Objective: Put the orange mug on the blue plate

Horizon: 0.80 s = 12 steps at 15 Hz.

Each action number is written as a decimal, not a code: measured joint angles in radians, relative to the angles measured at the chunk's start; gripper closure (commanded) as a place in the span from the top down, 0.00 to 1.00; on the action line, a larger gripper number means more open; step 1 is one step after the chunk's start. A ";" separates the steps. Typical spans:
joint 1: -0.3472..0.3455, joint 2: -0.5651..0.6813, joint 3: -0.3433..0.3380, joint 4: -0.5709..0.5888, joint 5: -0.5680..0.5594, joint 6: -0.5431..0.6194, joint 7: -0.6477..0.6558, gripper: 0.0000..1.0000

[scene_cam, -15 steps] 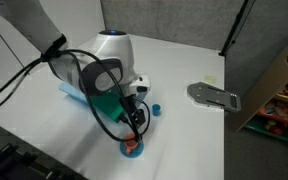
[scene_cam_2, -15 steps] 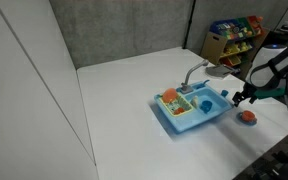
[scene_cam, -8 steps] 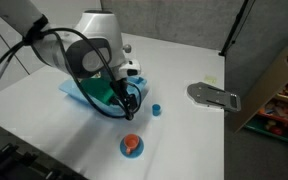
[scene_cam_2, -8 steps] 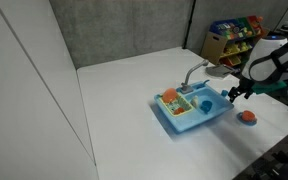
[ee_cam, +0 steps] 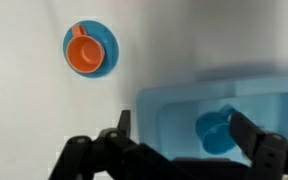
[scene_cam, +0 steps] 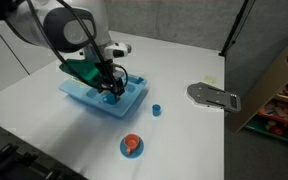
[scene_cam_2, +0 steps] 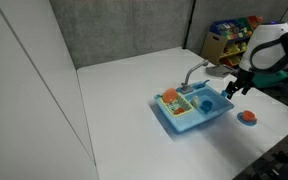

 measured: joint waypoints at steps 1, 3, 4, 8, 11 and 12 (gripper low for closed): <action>0.006 -0.021 0.005 0.002 0.000 -0.038 0.004 1.00; 0.019 -0.064 0.014 0.009 0.000 -0.121 0.021 1.00; 0.025 -0.086 0.019 0.013 0.000 -0.163 0.031 1.00; 0.042 -0.170 0.046 0.035 0.000 -0.328 0.078 1.00; 0.053 -0.234 0.070 0.038 0.000 -0.414 0.098 1.00; 0.055 -0.257 0.078 0.038 0.000 -0.438 0.099 1.00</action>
